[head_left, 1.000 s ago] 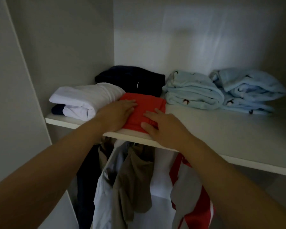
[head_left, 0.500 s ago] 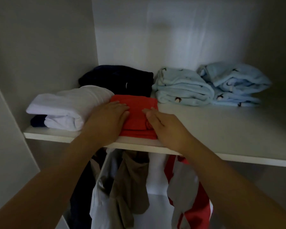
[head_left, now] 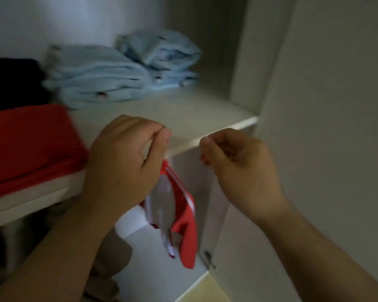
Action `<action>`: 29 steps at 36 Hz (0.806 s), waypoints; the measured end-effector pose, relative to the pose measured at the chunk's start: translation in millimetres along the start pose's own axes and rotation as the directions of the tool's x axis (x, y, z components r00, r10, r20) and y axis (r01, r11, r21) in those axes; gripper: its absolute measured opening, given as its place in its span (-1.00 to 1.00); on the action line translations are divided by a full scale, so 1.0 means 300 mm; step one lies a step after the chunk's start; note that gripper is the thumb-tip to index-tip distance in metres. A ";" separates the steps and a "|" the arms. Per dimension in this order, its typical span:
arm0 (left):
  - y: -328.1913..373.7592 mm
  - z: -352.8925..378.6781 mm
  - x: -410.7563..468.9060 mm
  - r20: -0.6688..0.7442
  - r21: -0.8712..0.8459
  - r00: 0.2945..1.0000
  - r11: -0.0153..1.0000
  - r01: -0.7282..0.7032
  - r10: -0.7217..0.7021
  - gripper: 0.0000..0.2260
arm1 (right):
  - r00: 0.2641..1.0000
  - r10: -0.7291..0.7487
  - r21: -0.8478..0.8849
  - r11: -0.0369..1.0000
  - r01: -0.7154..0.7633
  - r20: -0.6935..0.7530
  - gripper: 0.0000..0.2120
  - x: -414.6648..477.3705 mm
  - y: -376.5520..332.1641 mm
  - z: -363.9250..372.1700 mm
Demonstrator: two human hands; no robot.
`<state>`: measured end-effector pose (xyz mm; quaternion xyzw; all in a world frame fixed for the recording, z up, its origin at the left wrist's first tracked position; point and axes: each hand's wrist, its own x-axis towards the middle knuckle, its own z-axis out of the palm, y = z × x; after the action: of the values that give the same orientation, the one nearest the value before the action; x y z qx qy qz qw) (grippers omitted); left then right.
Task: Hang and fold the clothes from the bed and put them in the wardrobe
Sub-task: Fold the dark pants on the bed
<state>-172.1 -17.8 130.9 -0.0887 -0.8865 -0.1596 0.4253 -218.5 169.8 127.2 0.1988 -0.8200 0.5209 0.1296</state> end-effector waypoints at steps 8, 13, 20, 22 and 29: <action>0.452 0.296 -0.039 0.192 -0.502 0.974 0.865 -0.009 0.122 -0.76 | 0.856 0.282 -0.115 0.925 -0.363 -0.433 -0.53 -0.405 0.131 -0.458; 0.845 0.404 -0.133 0.289 -0.691 0.894 0.721 -0.054 0.344 -0.75 | 0.676 0.368 -0.093 0.835 -0.543 -0.638 -0.51 -0.736 0.176 -0.725; 1.453 0.374 -0.395 0.270 -0.874 0.747 0.480 -0.075 0.608 -0.73 | 0.394 0.377 0.012 0.735 -0.678 -0.838 -0.53 -1.290 0.153 -1.044; 1.622 0.344 -0.499 0.261 -0.903 0.708 0.425 -0.061 0.656 -0.72 | 0.328 0.366 0.032 0.708 -0.705 -0.871 -0.54 -1.462 0.128 -1.126; 2.177 0.221 -0.855 0.277 -0.954 0.539 0.295 0.053 0.796 -0.69 | 0.110 0.326 0.131 0.635 -0.761 -0.939 -0.54 -2.018 0.067 -1.389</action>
<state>130.8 610.1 26.9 -0.5871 -0.6809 -0.4334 -0.0623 311.9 670.6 33.6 -0.4795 -0.6961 0.3699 0.3857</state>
